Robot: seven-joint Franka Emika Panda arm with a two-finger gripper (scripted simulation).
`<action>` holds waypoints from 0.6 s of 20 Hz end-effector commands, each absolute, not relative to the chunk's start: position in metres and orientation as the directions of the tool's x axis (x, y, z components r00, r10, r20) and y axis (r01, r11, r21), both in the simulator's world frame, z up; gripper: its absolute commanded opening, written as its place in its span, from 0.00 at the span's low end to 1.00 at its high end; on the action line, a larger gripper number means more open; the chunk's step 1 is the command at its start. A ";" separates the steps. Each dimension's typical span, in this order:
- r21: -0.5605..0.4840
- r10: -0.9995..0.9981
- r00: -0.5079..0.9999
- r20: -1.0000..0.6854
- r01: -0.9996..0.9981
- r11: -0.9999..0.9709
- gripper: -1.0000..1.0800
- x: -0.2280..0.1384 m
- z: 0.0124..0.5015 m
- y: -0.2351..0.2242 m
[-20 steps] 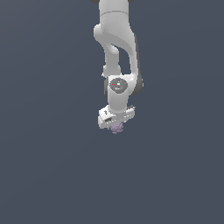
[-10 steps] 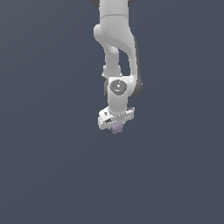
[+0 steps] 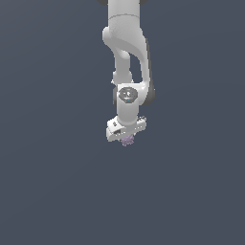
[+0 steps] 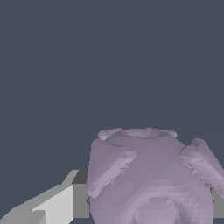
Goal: Pick up the object and move it to a goal position.
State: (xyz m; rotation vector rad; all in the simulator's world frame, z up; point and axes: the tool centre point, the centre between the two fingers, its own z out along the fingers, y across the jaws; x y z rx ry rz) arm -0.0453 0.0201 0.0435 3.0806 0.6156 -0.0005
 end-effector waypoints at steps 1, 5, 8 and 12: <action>0.001 0.383 0.924 0.001 0.383 -0.924 0.00 -0.044 0.049 0.012; 0.001 0.383 0.924 0.001 0.383 -0.924 0.00 -0.040 0.065 -0.010; 0.000 0.384 0.924 0.001 0.384 -0.924 0.00 -0.036 0.082 -0.034; -0.001 0.384 0.923 0.001 0.384 -0.923 0.00 -0.029 0.109 -0.072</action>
